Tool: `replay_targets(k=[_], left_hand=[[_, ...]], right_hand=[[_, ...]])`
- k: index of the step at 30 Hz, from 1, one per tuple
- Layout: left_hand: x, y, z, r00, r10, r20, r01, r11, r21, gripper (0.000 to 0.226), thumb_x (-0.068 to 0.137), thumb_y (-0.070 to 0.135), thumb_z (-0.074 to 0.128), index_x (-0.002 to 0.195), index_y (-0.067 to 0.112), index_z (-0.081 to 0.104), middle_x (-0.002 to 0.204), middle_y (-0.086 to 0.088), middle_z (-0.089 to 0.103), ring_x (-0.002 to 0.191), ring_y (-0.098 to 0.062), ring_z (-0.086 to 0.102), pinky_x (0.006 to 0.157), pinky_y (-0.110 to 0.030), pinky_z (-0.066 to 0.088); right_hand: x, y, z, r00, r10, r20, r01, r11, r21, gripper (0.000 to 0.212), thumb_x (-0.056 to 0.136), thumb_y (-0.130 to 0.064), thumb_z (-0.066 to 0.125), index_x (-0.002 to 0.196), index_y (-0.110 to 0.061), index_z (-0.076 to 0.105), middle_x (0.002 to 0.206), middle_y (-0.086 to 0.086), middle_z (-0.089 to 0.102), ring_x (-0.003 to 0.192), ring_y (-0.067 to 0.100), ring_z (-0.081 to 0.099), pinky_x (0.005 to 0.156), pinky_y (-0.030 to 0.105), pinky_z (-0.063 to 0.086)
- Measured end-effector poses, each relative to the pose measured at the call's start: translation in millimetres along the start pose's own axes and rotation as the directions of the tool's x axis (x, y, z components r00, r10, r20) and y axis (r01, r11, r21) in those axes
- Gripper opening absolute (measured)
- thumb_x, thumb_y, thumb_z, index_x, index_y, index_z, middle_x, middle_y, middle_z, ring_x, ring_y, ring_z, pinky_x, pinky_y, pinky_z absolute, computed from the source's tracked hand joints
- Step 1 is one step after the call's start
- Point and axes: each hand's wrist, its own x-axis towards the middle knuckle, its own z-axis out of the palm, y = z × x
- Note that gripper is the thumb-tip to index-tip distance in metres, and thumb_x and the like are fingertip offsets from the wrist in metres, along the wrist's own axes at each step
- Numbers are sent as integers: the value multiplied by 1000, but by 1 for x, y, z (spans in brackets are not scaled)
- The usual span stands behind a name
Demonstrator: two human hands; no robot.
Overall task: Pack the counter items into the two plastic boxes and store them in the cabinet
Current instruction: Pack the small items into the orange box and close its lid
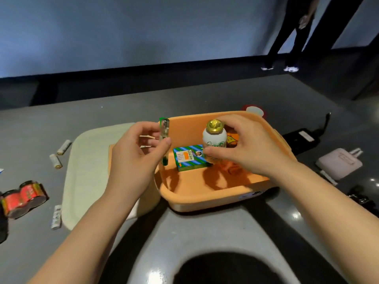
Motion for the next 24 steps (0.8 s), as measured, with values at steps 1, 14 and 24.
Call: replay_targets(k=[1,14,24], left_hand=[[1,-2,-3,1000,-8,-20,8,1000,4,23,81,22,70,103,24,62,91,9,66,82,-10,64,65,-21,55],[-2,-28,-41,993,-56,-108,54,998,-19,24,79,15,73,96,28,62,89,16,66,81,-6,63,71,-20,53],[-2,-30,-36,993,-47,-106,42,998,-49,26,78,14,73,95,30,62,90,17,66,79,-4,64,66,-13,50]], right_hand=[[13,-2,9,999,-20,40,20,1000,-2,45,71,-42,80,110,-28,63,106,-14,64,96,3,57,82,24,50],[95,-2,110,974,95,206,-66,988,-140,50,61,-40,87,101,-20,64,97,-5,67,87,15,62,75,38,57],[93,4,109,918,226,325,-182,970,-159,49,61,-39,88,99,-17,66,96,-2,69,87,17,63,78,42,55]])
